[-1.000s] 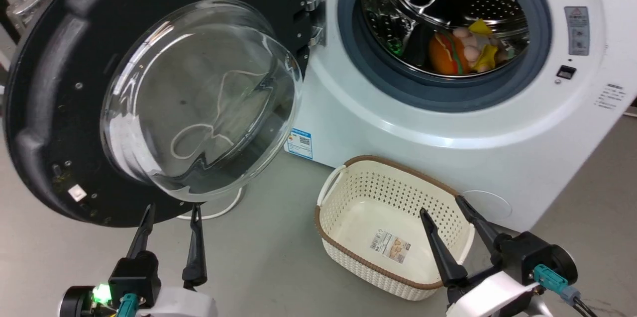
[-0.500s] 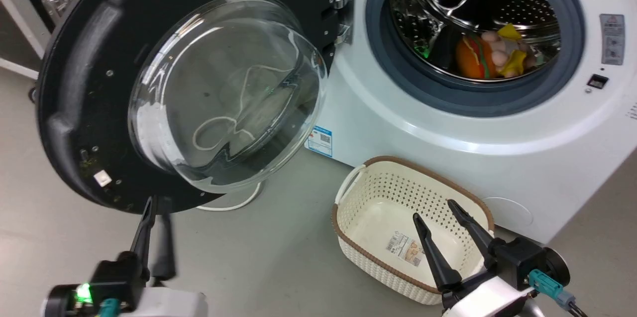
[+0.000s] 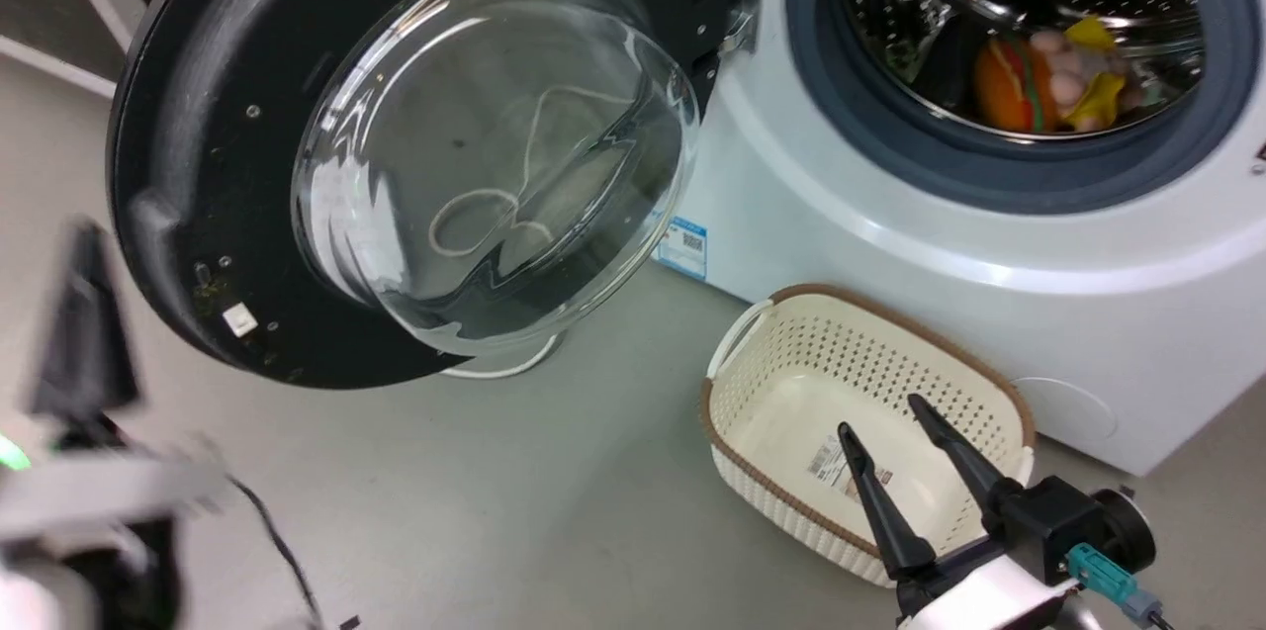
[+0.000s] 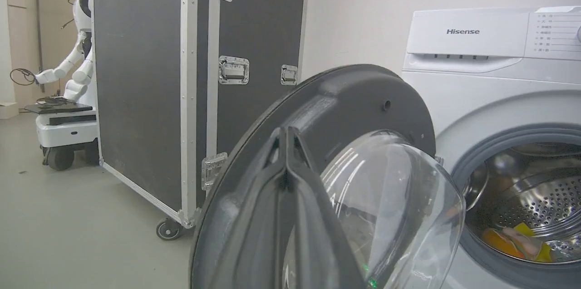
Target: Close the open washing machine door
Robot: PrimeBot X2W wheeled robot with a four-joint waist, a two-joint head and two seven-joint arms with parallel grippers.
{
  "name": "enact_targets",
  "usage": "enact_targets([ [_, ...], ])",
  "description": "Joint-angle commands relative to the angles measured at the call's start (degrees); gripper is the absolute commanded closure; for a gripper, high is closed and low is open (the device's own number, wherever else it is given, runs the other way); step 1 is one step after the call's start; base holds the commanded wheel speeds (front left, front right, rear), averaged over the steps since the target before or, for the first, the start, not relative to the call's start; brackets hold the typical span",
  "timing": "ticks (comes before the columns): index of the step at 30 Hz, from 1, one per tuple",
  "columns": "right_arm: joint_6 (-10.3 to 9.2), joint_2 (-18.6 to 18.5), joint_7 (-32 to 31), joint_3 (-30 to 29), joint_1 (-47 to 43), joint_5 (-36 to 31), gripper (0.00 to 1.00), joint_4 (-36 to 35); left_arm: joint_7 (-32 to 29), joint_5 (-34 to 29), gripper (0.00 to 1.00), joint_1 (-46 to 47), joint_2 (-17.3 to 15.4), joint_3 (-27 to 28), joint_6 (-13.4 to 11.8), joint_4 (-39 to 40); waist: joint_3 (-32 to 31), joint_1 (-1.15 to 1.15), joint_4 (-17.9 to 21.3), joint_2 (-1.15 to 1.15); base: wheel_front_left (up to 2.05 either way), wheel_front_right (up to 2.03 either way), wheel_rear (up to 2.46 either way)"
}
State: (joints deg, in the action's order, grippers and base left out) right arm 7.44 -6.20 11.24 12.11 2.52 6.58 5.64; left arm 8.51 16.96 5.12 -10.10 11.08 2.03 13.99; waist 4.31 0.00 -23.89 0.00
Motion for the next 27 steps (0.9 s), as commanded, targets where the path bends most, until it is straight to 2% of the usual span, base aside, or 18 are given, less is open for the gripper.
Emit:
enact_targets([
  [1, 0.04, -0.5, 0.6, 0.4, -0.6, -0.3, 0.00, -0.4, -1.5, 2.6, 1.00, 3.0, -1.9, 1.5, 0.6, -0.4, 0.7, 0.00, -0.7, 0.00, 0.00, 0.00, 0.00],
  [6, 0.04, -1.2, 0.7, 0.8, -0.5, -0.6, 0.00, -2.2, -10.0, 13.8, 1.00, 13.2, -7.8, 7.1, 1.0, -6.6, 2.7, 0.00, -1.1, 0.00, 0.00, 0.00, 0.00],
  [9, 0.04, -1.8, 0.5, 1.4, 0.1, -0.5, 0.00, -2.9, -15.5, 21.2, 1.00, 18.8, -10.1, 10.0, 0.1, -12.6, 4.1, 0.00, -0.8, 0.00, 0.00, 0.00, 0.00],
  [13, 0.04, -2.5, 0.5, 2.3, 0.7, -0.4, 0.00, -3.5, -21.5, 27.0, 1.00, 24.9, -13.3, 11.5, -1.2, -20.9, 5.9, 0.00, -0.5, 0.00, 0.00, 0.00, 0.00],
  [23, 0.04, -4.3, 0.8, 5.2, 2.9, 0.3, 0.00, -4.0, -37.5, 43.6, 1.00, 36.6, -14.0, 15.5, -7.5, -38.7, 10.0, 0.00, 0.5, 0.00, 0.00, 0.00, 0.00],
  [27, 0.04, -4.8, 1.1, 6.1, 3.8, 0.7, 0.00, -4.0, -44.3, 49.6, 1.00, 38.8, -14.6, 17.1, -7.7, -42.1, 11.2, 0.00, 0.8, 0.00, 0.00, 0.00, 0.00],
])
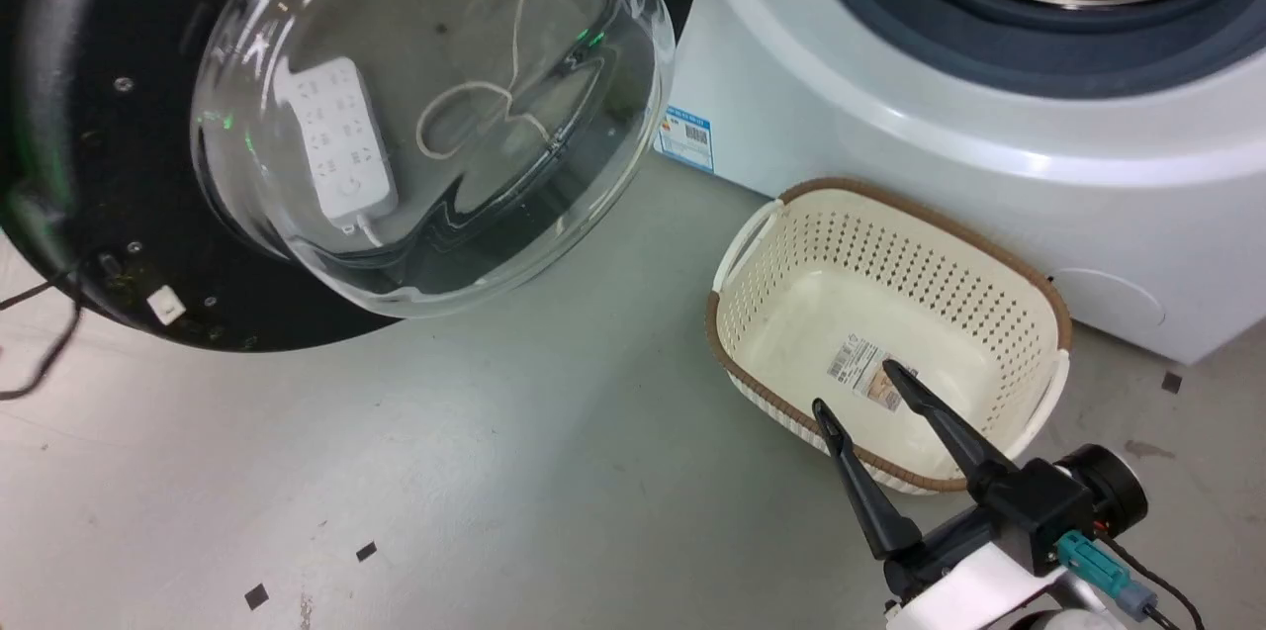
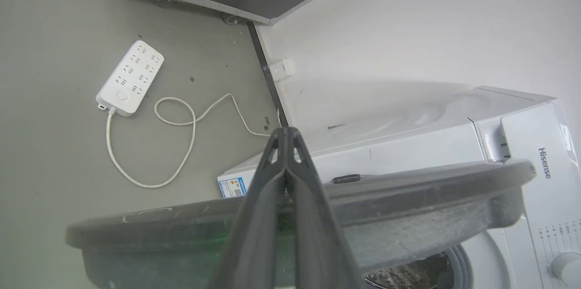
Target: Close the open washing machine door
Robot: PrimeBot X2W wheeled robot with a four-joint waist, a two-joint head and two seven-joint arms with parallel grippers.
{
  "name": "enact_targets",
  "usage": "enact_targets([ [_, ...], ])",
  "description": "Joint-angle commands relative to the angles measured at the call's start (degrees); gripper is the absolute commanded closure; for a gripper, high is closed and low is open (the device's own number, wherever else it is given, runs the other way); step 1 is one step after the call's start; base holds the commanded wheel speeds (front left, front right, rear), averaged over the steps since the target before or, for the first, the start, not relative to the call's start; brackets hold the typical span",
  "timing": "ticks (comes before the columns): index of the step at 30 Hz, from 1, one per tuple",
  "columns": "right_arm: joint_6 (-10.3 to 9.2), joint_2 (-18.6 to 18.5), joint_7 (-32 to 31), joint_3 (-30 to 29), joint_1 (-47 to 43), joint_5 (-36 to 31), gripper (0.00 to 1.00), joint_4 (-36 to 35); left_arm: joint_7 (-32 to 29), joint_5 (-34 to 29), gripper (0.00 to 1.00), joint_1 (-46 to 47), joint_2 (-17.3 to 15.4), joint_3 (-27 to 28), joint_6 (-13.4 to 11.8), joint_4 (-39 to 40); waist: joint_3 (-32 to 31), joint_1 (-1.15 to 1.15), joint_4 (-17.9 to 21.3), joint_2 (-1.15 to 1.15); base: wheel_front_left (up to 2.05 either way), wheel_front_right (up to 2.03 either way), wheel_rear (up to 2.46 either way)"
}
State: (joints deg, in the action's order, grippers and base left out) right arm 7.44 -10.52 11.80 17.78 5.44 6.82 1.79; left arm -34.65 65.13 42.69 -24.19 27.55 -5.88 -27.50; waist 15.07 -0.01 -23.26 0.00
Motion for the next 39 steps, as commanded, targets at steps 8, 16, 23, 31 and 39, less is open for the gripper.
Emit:
enact_targets([
  [8, 0.05, -0.4, 1.1, 0.4, 0.9, 1.0, 0.00, 0.9, -13.3, 7.7, 1.00, -2.8, 0.0, -0.2, 3.3, 1.3, -0.3, 0.01, 1.4, 0.00, 0.00, 0.00, 0.00],
  [16, 0.05, 1.3, 1.9, -0.5, 0.1, 1.2, 0.00, 3.0, -24.8, 14.1, 1.00, -10.7, 4.2, -1.4, 2.3, 10.8, -4.7, 0.01, 2.0, 0.00, 0.00, 0.00, 0.00],
  [23, 0.05, 3.5, 2.5, -2.5, -1.8, 0.7, 0.00, 4.9, -29.0, 16.3, 1.00, -18.3, 10.3, -4.0, 0.4, 20.4, -9.6, 0.01, 2.9, 0.00, 0.00, 0.00, 0.00],
  [31, 0.05, 5.7, 2.9, -6.0, -5.6, 0.1, 0.00, 6.1, -28.4, 18.7, 1.00, -29.4, 19.8, -8.0, 0.2, 28.3, -14.8, 0.01, 6.0, 0.00, 0.00, 0.00, 0.00],
  [39, 0.05, 5.8, 2.3, -7.4, -6.2, -1.1, 0.00, 5.0, -22.5, 24.6, 1.00, -36.5, 21.3, -15.7, 0.9, 31.1, -14.1, 0.01, 11.8, 0.00, 0.00, 0.00, 0.00],
])
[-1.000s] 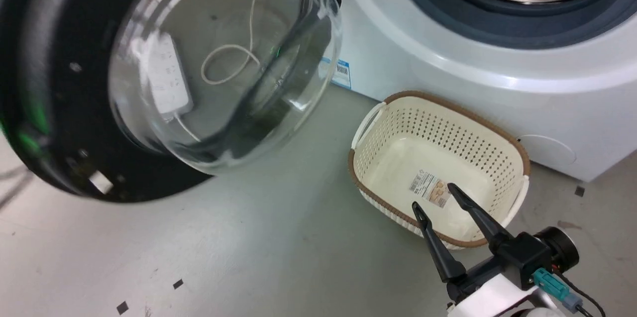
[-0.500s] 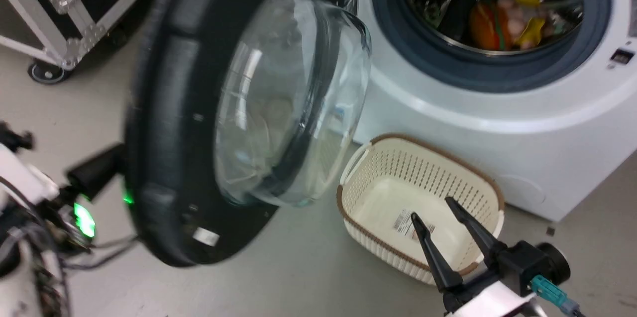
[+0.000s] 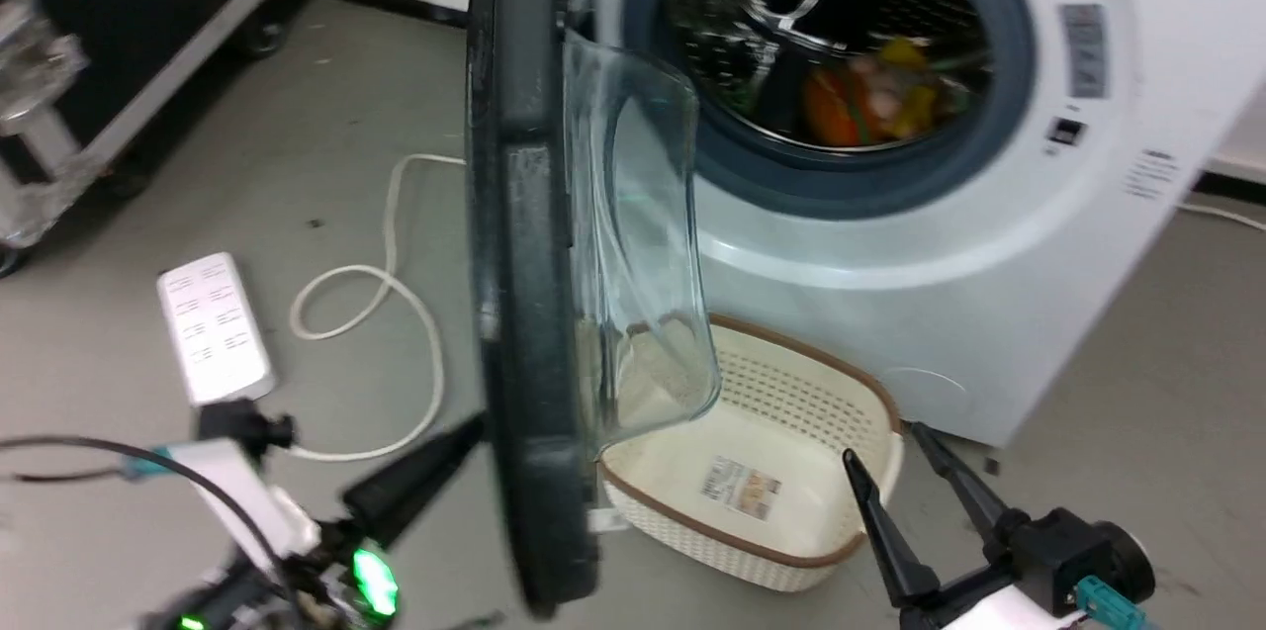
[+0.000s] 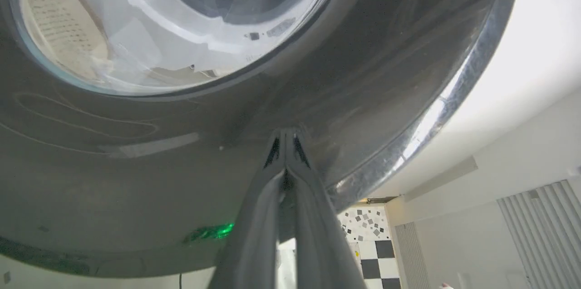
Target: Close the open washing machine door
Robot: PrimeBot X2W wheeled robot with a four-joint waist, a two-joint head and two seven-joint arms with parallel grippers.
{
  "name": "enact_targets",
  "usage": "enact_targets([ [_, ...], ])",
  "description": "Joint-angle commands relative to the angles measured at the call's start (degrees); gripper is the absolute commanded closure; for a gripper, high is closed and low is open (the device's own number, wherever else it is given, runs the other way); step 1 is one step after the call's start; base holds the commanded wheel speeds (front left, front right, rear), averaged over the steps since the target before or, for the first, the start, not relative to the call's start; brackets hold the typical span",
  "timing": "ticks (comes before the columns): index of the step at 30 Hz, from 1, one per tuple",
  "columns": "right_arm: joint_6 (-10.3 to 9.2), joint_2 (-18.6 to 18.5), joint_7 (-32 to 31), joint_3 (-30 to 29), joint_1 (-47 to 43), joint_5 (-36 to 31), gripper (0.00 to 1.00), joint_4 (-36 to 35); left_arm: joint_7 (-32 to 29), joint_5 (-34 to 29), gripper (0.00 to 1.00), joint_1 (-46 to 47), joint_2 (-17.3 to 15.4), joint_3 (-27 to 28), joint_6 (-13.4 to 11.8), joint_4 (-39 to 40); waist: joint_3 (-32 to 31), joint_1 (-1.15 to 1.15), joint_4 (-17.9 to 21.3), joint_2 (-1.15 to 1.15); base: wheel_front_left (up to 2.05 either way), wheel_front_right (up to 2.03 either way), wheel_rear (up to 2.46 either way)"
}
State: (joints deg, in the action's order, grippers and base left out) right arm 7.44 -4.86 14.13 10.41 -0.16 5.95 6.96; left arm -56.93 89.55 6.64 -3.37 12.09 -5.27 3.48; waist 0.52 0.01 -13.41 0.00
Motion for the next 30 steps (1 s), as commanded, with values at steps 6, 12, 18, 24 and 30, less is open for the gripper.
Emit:
enact_targets([
  [6, 0.05, -0.1, -0.9, -0.4, -0.4, -0.8, 0.00, -1.5, 9.2, 6.8, 1.00, -3.8, 0.5, -10.7, 3.3, -0.4, 3.4, -0.01, 8.4, 0.00, 0.00, 0.00, 0.00],
  [12, 0.05, -0.3, -1.1, -2.3, 0.7, -1.4, 0.00, -2.4, 16.2, 9.3, 1.00, -1.9, 0.5, -18.4, 6.6, -3.4, 7.6, -0.01, 15.7, 0.00, 0.00, 0.00, 0.00],
  [18, 0.05, 0.3, -1.0, -3.6, 2.3, -1.7, 0.00, -2.5, 27.9, 8.2, 1.00, 5.8, 0.5, -22.9, 9.1, -9.0, 12.4, -0.01, 22.6, 0.00, 0.00, 0.00, 0.00],
  [24, 0.05, 0.8, -0.5, -2.5, 3.2, -1.1, 0.00, -1.3, 41.3, 10.8, 1.00, 17.0, 0.5, -26.3, 10.5, -15.7, 16.2, -0.01, 27.8, 0.00, 0.00, 0.00, 0.00],
  [30, 0.05, 1.3, 0.2, -0.5, 4.4, -0.4, 0.00, 0.4, 51.4, 15.0, 1.00, 29.0, 0.5, -29.3, 11.4, -23.5, 18.1, -0.01, 31.3, 0.00, 0.00, 0.00, 0.00],
])
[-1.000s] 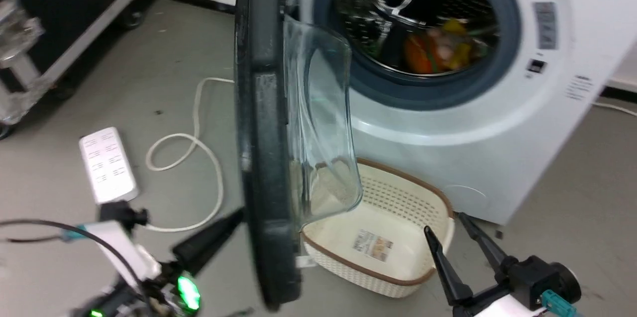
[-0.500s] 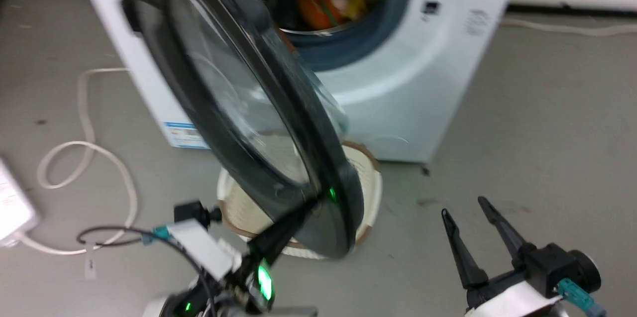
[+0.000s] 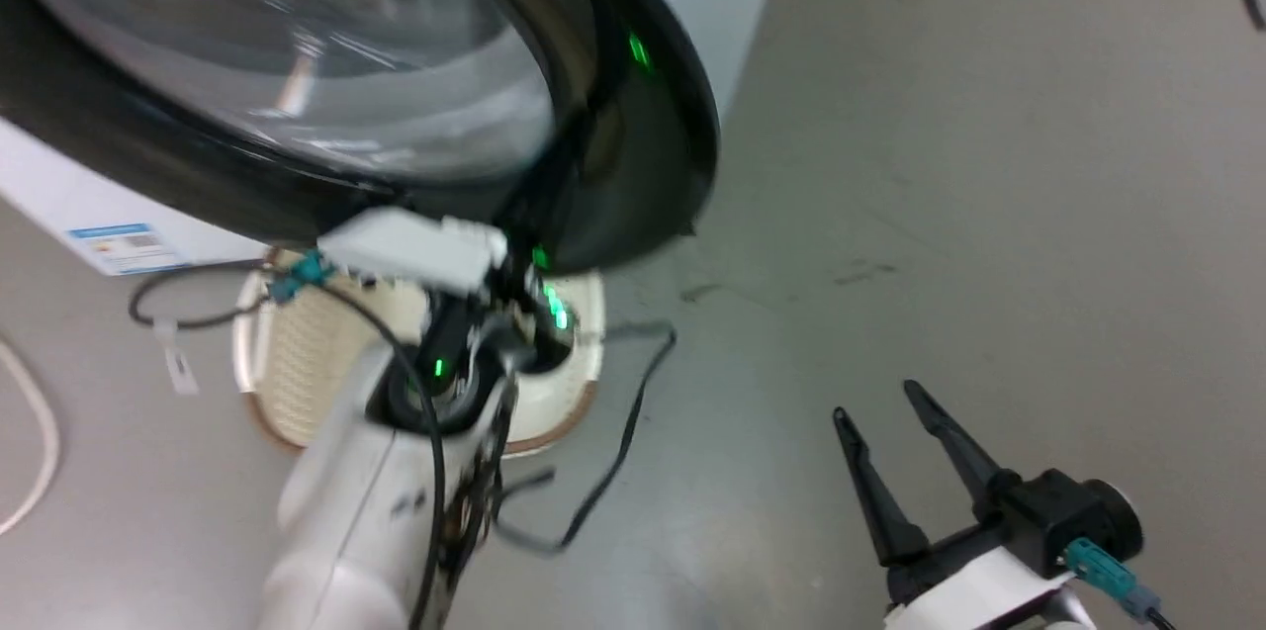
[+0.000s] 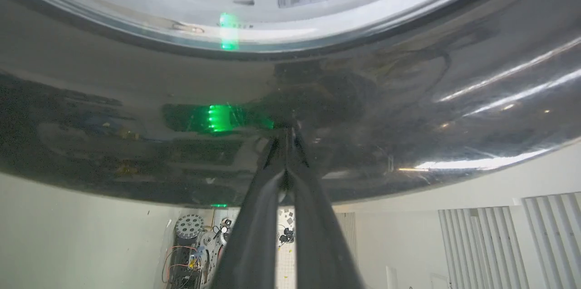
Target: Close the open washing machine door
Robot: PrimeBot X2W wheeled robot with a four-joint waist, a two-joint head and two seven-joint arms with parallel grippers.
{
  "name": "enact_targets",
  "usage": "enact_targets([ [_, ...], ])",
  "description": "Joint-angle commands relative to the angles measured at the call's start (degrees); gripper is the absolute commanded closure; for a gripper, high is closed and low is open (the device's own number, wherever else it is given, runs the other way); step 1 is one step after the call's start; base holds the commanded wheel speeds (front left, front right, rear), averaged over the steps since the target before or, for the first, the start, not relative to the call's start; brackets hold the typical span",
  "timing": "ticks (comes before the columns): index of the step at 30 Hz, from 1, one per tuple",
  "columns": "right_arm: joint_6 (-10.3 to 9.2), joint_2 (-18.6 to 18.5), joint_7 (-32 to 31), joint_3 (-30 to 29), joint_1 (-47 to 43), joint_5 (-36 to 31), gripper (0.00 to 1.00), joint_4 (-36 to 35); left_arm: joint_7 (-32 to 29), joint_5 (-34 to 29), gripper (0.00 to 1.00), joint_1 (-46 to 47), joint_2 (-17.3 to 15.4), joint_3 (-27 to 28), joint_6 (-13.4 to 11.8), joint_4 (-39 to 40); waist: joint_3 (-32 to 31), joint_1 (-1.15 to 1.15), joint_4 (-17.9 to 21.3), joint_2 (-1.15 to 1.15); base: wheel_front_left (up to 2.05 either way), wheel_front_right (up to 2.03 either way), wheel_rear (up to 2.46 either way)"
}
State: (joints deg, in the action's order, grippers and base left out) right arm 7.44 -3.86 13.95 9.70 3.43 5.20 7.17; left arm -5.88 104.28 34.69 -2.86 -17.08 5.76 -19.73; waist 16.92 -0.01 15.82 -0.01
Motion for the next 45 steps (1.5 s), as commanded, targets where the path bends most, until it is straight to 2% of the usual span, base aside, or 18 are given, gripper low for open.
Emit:
enact_targets([
  [1, 0.05, 0.4, 0.4, 0.6, 1.1, 0.5, 0.00, 0.5, 1.7, 0.7, 1.00, 2.7, 0.0, -0.4, 0.5, -1.9, 1.9, 0.01, 2.6, 0.01, 0.00, 0.00, 0.00],
  [6, 0.05, 0.7, 0.8, 1.2, 2.1, 1.1, 0.00, 1.7, 5.3, 2.1, 1.00, 9.5, 0.0, -1.7, 1.2, -8.6, 2.1, 0.01, 3.6, 0.01, 0.00, 0.00, 0.00],
  [11, 0.05, 0.8, 1.0, 0.6, 2.0, 1.1, 0.00, 2.5, 5.9, 2.5, 1.00, 10.7, 0.0, -3.3, 1.7, -11.2, 0.4, 0.01, 2.1, 0.01, 0.00, 0.00, 0.00],
  [19, 0.05, 0.7, 1.0, -1.3, 0.4, 0.4, 0.00, 1.3, 5.7, -4.3, 1.00, -1.1, -1.4, -4.4, 1.7, -2.1, -5.8, 0.01, -3.5, 0.01, 0.00, 0.00, 0.00],
  [23, 0.05, 0.3, 1.0, -2.2, -1.4, 0.3, 0.00, 0.4, 9.6, -8.5, 1.00, -11.2, -3.1, -3.4, 1.7, 5.7, -9.3, 0.01, -6.7, 0.01, 0.00, 0.00, 0.00],
  [24, 0.05, 0.2, 1.0, -2.5, -1.9, 0.2, 0.00, 0.1, 11.3, -10.7, 0.78, -13.8, -4.1, -3.4, 1.7, 7.4, -10.3, 0.01, -7.5, 0.01, 0.00, 0.00, 0.00],
  [25, 0.05, 0.2, 1.0, -2.8, -2.4, 0.2, 0.00, -0.1, 13.2, -13.6, 0.20, -16.3, -5.4, -3.7, 1.7, 8.9, -11.1, 0.01, -8.2, 0.01, 0.00, 0.00, 0.00],
  [26, 0.05, 0.3, 1.0, -3.1, -2.9, 0.2, 0.00, -0.4, 15.4, -16.7, 0.00, -18.6, -6.8, -4.1, 1.7, 10.2, -11.8, 0.01, -8.9, 0.01, 0.00, 0.00, 0.00],
  [29, 0.05, 0.3, 1.0, -4.3, -4.5, 0.6, 0.00, -1.6, 20.0, -28.3, 0.00, -23.9, -11.1, -4.1, 1.7, 12.7, -13.8, 0.01, -11.6, 0.01, 0.00, 0.00, 0.00],
  [31, 0.05, 0.4, 1.0, -4.9, -5.8, 0.7, 0.00, -2.5, 20.8, -44.1, 0.00, -25.7, -14.7, -2.5, 0.6, 13.3, -14.9, 0.01, -13.4, 0.01, 0.00, 0.00, 0.00],
  [33, 0.05, 0.5, 1.0, -5.1, -6.9, 0.6, 0.00, -3.1, 20.8, -56.4, 0.00, -27.9, -13.4, 1.7, -1.4, 16.0, -15.8, 0.01, -15.0, 0.01, 0.00, 0.00, 0.00],
  [36, 0.05, 0.5, 1.0, -5.0, -8.0, 0.4, 0.00, -3.8, 20.9, -70.6, 0.00, -31.6, -11.4, 5.2, -3.3, 19.6, -16.9, 0.01, -16.8, 0.01, 0.00, 0.00, 0.00],
  [41, 0.05, 0.7, 1.0, -5.3, -9.0, 0.5, 0.00, -5.0, 20.9, -84.4, 0.00, -35.9, -9.5, 7.1, -3.9, 22.4, -18.0, 0.01, -19.2, 0.01, 0.00, 0.00, 0.00],
  [43, 0.05, 0.8, 1.0, -5.4, -9.1, 0.5, 0.00, -5.0, 20.9, -86.3, 0.00, -36.5, -9.4, 7.0, -4.0, 22.5, -18.1, 0.01, -19.5, 0.01, 0.00, 0.00, 0.00],
  [45, 0.05, 0.8, 1.0, -5.8, -9.4, 0.4, 0.00, -5.2, 20.9, -91.0, 0.00, -38.3, -9.4, 6.4, -4.3, 22.0, -18.4, 0.01, -20.3, 0.01, 0.00, 0.00, 0.00],
])
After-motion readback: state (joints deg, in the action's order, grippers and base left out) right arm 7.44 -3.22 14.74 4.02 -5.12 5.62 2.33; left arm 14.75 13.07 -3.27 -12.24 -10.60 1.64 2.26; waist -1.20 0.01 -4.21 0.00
